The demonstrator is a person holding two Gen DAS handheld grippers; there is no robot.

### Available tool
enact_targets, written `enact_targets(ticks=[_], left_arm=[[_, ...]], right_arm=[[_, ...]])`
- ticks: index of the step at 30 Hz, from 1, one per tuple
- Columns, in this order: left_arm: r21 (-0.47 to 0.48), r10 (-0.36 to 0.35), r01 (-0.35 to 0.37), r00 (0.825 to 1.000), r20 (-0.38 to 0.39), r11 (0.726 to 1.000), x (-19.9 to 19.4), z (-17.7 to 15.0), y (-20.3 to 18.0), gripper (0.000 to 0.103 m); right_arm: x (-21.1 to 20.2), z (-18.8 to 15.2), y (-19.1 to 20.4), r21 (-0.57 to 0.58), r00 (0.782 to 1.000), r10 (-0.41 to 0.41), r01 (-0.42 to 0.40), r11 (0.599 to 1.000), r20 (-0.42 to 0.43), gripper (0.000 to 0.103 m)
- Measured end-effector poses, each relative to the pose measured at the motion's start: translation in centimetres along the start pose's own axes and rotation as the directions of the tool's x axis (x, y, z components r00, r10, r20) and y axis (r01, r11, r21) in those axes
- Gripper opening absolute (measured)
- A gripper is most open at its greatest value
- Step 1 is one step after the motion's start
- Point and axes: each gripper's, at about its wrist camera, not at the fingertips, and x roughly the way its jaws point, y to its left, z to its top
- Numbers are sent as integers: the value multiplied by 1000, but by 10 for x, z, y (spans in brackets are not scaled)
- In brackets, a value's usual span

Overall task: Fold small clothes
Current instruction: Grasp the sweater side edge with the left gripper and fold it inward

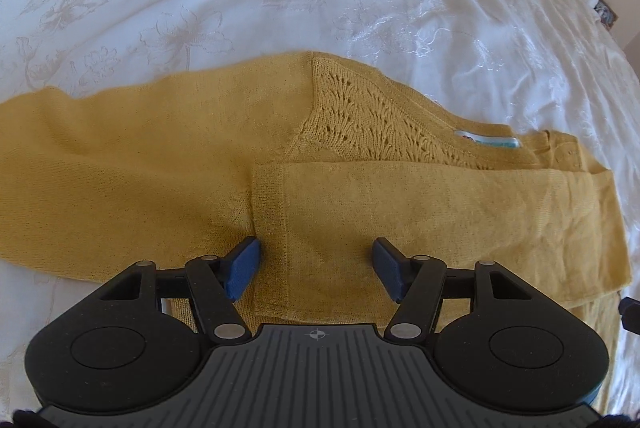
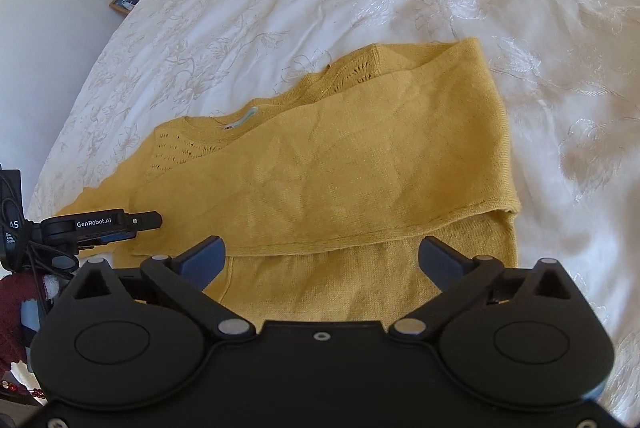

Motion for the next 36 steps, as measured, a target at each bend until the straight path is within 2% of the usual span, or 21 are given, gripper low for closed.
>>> enact_targets(ticks=[2,3,4,5,6,7,9,12,15,18,22,26,27,32,36], left_arm=[[-13,15,-15,1000,13,1000,1,1,0,60],[-23,30,-30,999,23,999,0,0,-1,55],[-31,47,-46,999,27,998,0,0,-3,42],[-31,63,-62,998,25,998,0,1,-4,33],[-28,68,-67,997,23,997,-1,2,-6,10],[-32,60,-59,998,28,998,-4,2,-7,6],[-34,59,-56,995,79,998,-18,3,-10,6],[-4,96,-97,985,145,995,-43,3,-9,6],[-26,127,-124,984,122,992,-45,5,6,6],[-31,86,-83,992,87,996,-35,6,19,6],[-1,116,-116,992,54,993,-22,5,16,9],[-11,132,-132,991,35,991,-15,2,15,12],[-14,139,-139,990,28,990,-13,1,16,17],[-24,131,-131,991,11,991,-8,-2,22,22],[-42,108,-108,994,13,993,-9,-3,28,25]], right_arm=[[1,0,-2,-5,1000,-7,7,1000,2,103],[2,0,-3,-4,1000,-9,9,1000,2,103],[2,0,-4,-1,1000,-11,11,1000,3,103],[2,0,-5,2,1000,-13,13,1000,6,103],[1,0,-7,6,1000,-16,16,1000,9,103],[-1,0,-8,9,1000,-19,19,1000,13,103],[-3,0,-11,17,999,-23,23,1000,22,103],[-10,1,-14,23,999,-29,28,999,42,103],[-18,2,-17,29,997,-43,41,999,67,103],[-20,5,-27,53,995,-65,61,997,79,103],[-14,14,-31,61,993,-79,74,995,86,103],[-5,30,-26,50,994,-40,35,998,104,103],[-1,35,-25,41,994,-27,23,999,104,103],[33,67,-23,-8,996,-2,2,1000,87,103],[66,89,-39,20,998,-38,37,999,41,103]])
